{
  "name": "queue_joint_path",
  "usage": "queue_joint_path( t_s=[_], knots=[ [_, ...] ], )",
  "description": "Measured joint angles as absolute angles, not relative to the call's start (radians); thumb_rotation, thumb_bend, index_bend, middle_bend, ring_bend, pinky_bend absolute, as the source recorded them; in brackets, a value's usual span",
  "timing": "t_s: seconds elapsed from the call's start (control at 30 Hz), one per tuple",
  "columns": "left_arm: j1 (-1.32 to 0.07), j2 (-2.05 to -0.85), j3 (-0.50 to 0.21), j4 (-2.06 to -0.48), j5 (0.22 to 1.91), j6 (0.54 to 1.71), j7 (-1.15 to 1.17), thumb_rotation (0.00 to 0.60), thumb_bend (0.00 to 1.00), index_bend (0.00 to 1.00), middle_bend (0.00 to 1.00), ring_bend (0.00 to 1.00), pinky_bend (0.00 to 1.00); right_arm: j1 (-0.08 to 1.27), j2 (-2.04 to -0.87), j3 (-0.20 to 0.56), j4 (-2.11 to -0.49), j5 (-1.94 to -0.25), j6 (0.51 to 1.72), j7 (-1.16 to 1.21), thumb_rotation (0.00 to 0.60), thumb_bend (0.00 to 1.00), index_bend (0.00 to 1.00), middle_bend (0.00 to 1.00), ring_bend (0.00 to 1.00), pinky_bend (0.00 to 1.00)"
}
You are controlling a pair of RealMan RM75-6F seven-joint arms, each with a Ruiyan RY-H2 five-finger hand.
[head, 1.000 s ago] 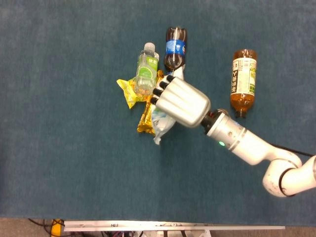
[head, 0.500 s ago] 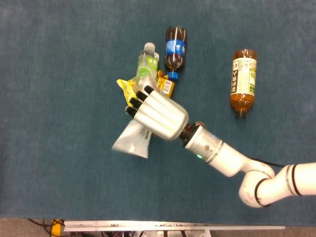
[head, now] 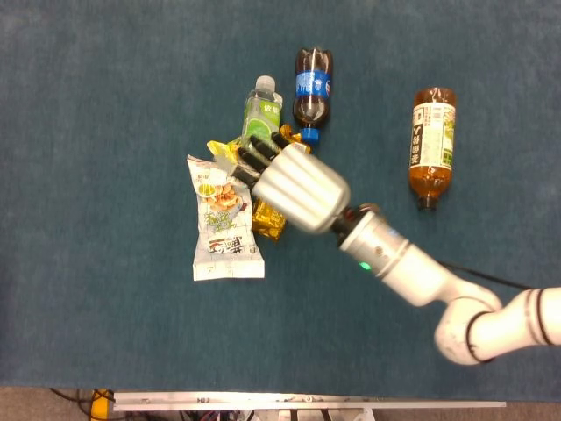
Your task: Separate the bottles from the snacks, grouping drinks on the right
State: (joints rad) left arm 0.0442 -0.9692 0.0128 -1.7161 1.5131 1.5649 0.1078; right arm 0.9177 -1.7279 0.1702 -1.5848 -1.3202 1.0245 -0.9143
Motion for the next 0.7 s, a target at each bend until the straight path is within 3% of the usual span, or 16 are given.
queue_joint_path(
  t_s=[0.23,0.47,0.7],
  knots=[
    [0.005,-0.960,0.009,-1.718,1.545,1.524,0.117,0.600,0.30,0.23,0.29,0.27,0.25,0.859,-1.558,0.136,-1.689,-1.344,1.059,-0.863,0.600,0.00,0.13,0.32,0.25,0.41],
    [-0.060,-0.937,0.011,-1.746,1.561,1.413,0.134,0.600,0.30,0.01,0.16,0.16,0.20,0.774,-1.350,0.102,-1.779,-1.402,1.133,-0.751,0.600,0.00,0.13,0.32,0.25,0.41],
    [-0.187,-0.929,0.003,-1.781,1.584,1.247,0.165,0.600,0.30,0.00,0.08,0.10,0.19,0.661,-1.159,0.065,-1.825,-1.498,1.252,-0.631,0.600,0.00,0.13,0.32,0.25,0.41]
  ],
)
